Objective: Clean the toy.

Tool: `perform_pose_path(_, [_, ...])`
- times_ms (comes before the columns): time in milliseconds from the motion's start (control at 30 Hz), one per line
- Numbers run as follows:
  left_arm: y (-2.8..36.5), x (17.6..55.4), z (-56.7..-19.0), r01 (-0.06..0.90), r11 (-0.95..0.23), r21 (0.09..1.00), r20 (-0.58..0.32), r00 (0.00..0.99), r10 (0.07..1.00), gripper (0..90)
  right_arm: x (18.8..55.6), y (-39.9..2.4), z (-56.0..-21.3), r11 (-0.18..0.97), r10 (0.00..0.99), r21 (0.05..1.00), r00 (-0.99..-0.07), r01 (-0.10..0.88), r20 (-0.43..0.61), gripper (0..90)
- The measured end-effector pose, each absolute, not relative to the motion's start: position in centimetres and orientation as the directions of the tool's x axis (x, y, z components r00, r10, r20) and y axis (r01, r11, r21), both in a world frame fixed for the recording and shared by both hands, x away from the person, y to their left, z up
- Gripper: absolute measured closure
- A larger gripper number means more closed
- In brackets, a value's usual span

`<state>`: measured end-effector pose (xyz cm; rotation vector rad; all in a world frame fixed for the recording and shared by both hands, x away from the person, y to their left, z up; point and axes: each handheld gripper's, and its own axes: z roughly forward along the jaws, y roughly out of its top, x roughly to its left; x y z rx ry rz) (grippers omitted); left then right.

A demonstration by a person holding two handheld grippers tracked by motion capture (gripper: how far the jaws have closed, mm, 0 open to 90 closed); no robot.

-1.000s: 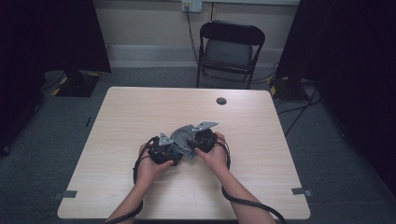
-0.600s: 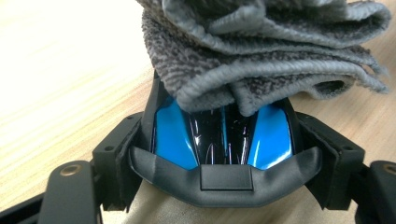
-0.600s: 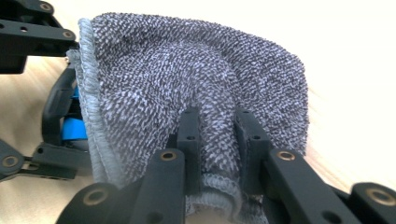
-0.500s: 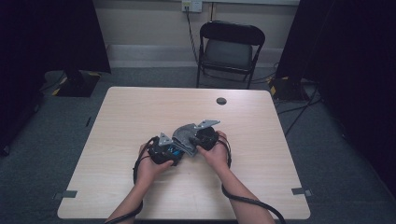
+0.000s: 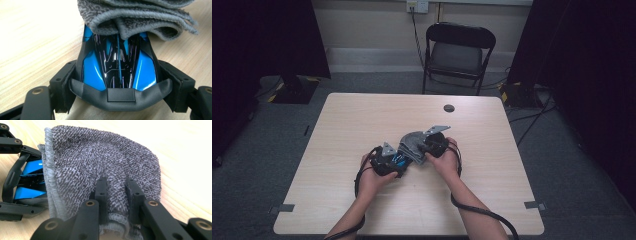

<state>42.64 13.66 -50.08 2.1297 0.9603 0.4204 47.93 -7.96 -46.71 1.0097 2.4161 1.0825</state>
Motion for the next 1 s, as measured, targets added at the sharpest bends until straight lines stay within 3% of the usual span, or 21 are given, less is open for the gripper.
perform_pose_path(700, [13.7, 42.7, -50.1, 0.498, -0.442, 0.746, -0.003, 0.666, 0.746, 24.2, 49.1, -9.8, -47.4, 0.427, 0.762, 0.732, -0.648, 0.531, 0.026, 75.1])
perform_pose_path(1000, [13.7, 42.6, -50.1, 0.502, -0.436, 0.747, -0.009, 0.663, 0.748, 24.2, 50.0, -9.9, -47.4, 0.459, 0.767, 0.713, -0.642, 0.53, -0.017, 75.0])
